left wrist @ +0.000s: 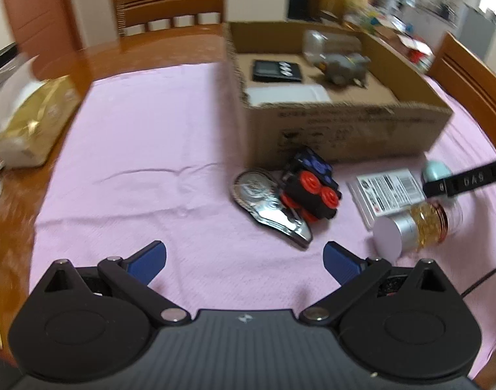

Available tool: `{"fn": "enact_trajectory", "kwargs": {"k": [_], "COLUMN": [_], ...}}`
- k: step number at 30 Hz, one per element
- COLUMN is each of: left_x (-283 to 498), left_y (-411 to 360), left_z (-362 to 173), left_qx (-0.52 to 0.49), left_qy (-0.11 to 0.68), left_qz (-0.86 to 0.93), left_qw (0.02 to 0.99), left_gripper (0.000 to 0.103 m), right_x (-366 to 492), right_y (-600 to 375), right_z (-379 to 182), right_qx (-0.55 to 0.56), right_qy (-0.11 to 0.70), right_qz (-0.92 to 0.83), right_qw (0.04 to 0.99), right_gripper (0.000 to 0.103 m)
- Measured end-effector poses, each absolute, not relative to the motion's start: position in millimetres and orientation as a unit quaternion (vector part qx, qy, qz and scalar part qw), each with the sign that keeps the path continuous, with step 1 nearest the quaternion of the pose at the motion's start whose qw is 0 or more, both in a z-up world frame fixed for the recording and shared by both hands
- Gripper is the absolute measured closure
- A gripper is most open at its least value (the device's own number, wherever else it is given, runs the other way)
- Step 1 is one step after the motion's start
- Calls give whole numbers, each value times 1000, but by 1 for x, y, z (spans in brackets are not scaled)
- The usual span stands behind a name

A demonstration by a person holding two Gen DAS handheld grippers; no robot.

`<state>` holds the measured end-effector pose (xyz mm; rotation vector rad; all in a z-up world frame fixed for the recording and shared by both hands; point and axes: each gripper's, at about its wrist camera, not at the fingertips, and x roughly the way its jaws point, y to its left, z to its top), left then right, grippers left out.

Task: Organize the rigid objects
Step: 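Move right gripper toward the light blue round case while left returns over cloth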

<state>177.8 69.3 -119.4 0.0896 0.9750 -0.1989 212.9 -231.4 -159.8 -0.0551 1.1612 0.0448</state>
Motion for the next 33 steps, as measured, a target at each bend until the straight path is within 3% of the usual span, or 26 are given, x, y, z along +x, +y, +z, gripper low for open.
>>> {"fn": "enact_trajectory", "kwargs": {"k": [7, 33], "left_x": [193, 240], "left_y": [61, 51], "left_z": [-138, -158], "left_qx": [122, 150], "left_qy": [485, 450], "left_qz": [-132, -268], "left_qw": [856, 838], "left_gripper": [1, 4], "right_x": [206, 203], "right_y": [-235, -236], "right_z": [-161, -160], "right_qx": [-33, -26], "right_qy": [544, 534], "right_qz": [35, 25], "right_qw": [838, 844], "right_gripper": [0, 0]}}
